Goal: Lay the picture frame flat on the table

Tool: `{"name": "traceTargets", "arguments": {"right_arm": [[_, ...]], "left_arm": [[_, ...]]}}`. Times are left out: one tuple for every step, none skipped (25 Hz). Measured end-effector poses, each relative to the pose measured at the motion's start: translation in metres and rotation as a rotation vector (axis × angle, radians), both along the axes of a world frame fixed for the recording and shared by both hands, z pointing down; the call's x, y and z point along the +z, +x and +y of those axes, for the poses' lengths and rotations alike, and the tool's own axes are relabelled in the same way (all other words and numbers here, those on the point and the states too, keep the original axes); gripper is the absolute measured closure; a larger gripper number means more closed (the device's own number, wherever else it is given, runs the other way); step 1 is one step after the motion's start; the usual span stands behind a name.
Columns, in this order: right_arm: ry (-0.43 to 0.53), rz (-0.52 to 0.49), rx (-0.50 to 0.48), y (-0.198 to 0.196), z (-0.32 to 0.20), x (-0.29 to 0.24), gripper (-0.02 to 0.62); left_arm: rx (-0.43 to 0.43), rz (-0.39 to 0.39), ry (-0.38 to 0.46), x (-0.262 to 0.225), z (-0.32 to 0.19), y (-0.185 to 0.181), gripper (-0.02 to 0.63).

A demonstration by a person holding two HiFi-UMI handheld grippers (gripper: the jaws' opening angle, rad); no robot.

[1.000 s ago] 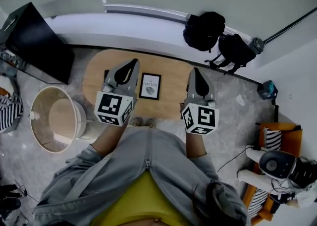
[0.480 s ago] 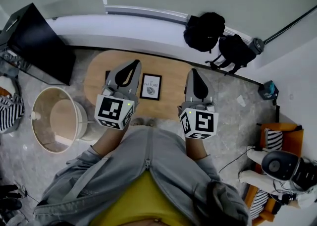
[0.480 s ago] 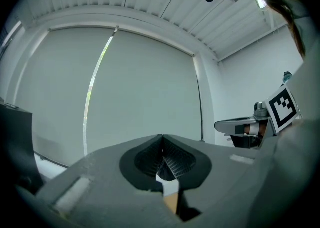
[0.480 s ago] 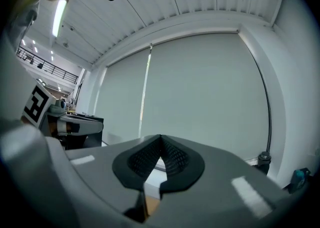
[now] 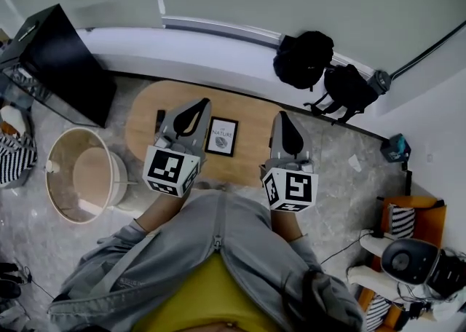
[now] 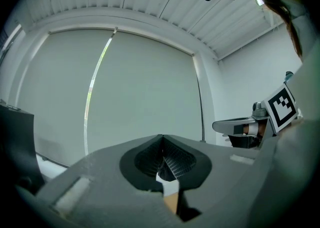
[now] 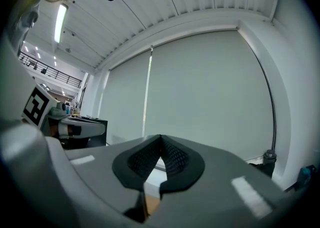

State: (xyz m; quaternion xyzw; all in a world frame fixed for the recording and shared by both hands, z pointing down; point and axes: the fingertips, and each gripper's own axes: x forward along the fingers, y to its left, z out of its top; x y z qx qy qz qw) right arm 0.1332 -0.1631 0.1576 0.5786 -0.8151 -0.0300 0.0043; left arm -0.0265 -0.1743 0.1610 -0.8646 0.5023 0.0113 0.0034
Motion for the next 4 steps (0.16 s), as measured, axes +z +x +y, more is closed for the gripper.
{"name": "traceTargets", "arguments": {"right_arm": [[0.001,0.000,-0.003,0.0016,0.0005,0.0009,0.595],[0.001,-0.001,-0.007,0.0036,0.0015,0.0022,0.595],[0.000,-0.001,-0.011,0.0059,0.0029,0.0037,0.595],[-0.001,-0.001,-0.015,0.0082,0.0045,0.0053,0.595]], "left_arm": [[-0.003,0.002,-0.001,0.0011,0.0002,0.0015,0.604],[-0.007,0.005,-0.003,0.0027,0.0007,0.0035,0.604],[-0.011,0.009,-0.006,0.0045,0.0016,0.0057,0.604],[-0.015,0.013,-0.009,0.0065,0.0027,0.0081,0.604]]}}
